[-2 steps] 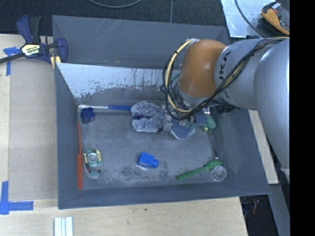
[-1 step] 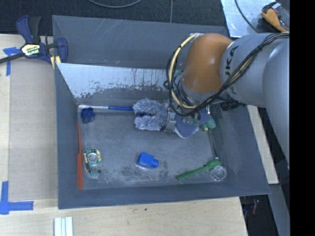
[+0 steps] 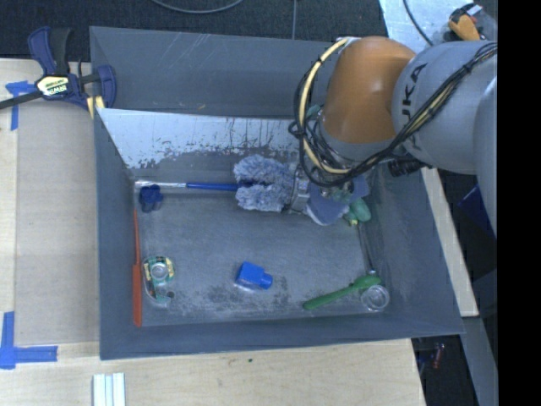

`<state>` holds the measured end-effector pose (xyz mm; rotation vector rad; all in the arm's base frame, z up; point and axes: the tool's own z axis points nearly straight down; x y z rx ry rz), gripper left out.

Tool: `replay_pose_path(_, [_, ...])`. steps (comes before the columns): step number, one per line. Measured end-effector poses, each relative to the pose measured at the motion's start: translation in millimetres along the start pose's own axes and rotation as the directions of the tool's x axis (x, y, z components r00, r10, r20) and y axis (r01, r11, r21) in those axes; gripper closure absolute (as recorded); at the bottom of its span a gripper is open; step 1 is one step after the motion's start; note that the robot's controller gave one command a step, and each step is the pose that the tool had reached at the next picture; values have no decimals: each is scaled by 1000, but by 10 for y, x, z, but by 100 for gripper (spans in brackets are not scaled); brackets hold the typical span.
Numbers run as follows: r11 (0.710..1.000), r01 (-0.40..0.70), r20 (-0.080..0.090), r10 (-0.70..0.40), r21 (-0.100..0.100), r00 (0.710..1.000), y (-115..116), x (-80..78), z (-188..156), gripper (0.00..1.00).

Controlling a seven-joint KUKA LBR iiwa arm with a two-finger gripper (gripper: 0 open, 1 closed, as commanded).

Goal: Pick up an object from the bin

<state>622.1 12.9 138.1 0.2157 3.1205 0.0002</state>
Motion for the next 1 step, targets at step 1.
replay_pose_path(1, [1000, 1, -3, -1, 0, 1000, -4, 4, -299, 100])
